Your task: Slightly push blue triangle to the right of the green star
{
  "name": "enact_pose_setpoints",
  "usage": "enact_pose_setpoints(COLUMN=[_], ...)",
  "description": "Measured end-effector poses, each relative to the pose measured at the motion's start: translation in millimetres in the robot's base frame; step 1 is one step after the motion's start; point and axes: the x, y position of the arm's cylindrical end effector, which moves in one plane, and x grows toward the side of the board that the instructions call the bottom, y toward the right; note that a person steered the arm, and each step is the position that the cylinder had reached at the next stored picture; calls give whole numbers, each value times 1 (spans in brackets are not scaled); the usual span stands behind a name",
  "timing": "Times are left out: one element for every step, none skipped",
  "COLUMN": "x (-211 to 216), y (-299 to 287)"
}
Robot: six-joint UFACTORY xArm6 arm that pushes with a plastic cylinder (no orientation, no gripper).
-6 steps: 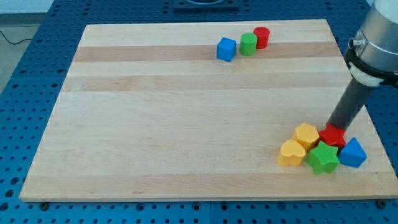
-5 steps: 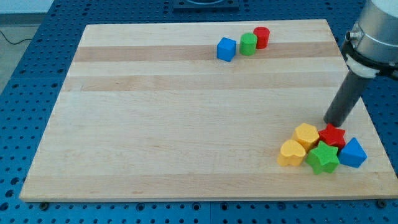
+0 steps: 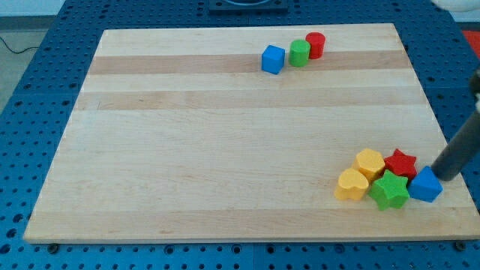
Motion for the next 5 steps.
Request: enact_pose_setpoints(x=[14, 22, 19, -22, -98], y=[-22, -22, -1, 29, 42])
